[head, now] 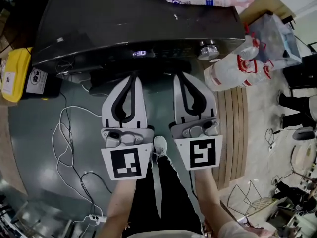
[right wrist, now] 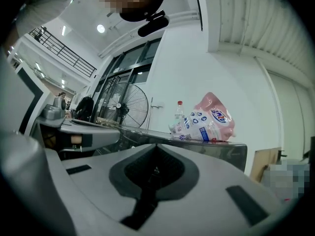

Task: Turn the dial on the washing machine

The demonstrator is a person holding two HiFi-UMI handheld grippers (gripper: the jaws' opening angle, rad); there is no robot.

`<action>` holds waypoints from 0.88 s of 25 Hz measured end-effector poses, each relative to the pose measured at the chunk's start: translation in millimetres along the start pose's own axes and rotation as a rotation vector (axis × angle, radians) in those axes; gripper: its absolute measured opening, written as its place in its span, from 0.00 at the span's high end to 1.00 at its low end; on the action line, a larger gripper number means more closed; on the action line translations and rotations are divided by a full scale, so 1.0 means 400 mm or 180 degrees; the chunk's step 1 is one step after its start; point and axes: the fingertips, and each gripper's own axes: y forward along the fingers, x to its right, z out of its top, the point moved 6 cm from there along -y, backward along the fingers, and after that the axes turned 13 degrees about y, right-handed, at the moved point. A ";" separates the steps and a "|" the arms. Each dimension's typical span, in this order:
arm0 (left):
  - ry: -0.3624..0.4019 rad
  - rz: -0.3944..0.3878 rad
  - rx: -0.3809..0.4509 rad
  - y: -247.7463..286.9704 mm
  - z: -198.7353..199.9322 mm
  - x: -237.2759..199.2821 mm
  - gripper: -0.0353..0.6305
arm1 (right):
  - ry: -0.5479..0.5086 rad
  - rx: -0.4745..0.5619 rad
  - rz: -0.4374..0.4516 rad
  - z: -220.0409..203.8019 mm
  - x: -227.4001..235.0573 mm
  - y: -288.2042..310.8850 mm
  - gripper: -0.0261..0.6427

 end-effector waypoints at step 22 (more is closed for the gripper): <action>0.0054 -0.0062 -0.0076 0.033 0.003 0.038 0.95 | -0.1141 -0.0559 -0.0626 -0.006 0.294 0.014 0.96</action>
